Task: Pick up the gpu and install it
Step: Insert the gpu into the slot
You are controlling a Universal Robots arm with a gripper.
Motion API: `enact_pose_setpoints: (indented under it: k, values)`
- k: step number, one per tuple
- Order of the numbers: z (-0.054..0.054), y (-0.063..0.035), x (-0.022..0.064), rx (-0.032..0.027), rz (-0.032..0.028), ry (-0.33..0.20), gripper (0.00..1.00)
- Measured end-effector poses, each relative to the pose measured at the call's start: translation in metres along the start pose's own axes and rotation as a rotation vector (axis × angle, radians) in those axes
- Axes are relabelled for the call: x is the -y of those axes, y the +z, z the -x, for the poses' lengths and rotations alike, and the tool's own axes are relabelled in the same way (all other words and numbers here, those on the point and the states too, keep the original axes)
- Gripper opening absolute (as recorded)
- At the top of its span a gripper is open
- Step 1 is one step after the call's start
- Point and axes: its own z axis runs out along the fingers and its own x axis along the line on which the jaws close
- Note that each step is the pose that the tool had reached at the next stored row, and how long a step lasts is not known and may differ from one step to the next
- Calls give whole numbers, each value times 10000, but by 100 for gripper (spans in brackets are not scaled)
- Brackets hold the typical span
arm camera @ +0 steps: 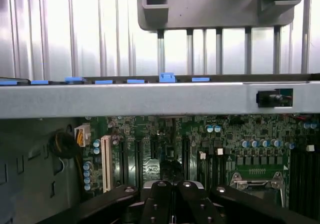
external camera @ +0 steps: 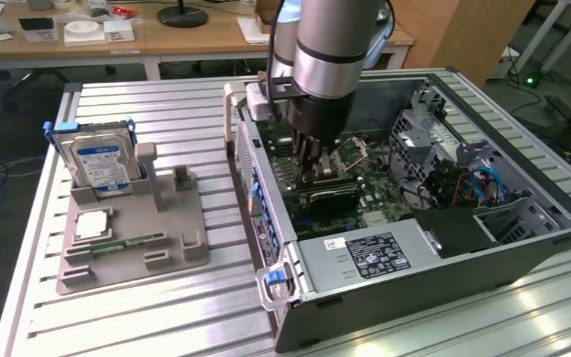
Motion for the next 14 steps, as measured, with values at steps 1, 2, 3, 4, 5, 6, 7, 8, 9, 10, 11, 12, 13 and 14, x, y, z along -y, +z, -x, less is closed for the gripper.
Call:
enact_pose_setpoints:
  k: [1,2,3,4,5,6,7,8,9,10,11,12,13,14]
  values:
    - [2,-6,-11,-2,1,0,11]
    - [4,-17,-20,-3,1,-1,11]
    - [6,-24,-25,-7,1,-8,11]
    - [6,-27,-27,-10,-1,-23,11]
    - [6,-26,-28,-8,-2,-37,11]
    - [6,-27,-33,-9,-1,-50,11]
    - [6,-28,-41,-12,0,-67,11]
    - [6,-28,-51,-10,0,-84,11]
    - [9,-28,-62,-10,0,-97,11]
    - [13,-28,-76,-10,-1,-105,11]
    - [19,-29,-89,-10,0,-109,11]
    - [23,-29,-100,-11,0,-111,11]
    - [26,-29,-113,-9,0,-113,11]
    - [28,-29,-127,-10,0,-113,11]
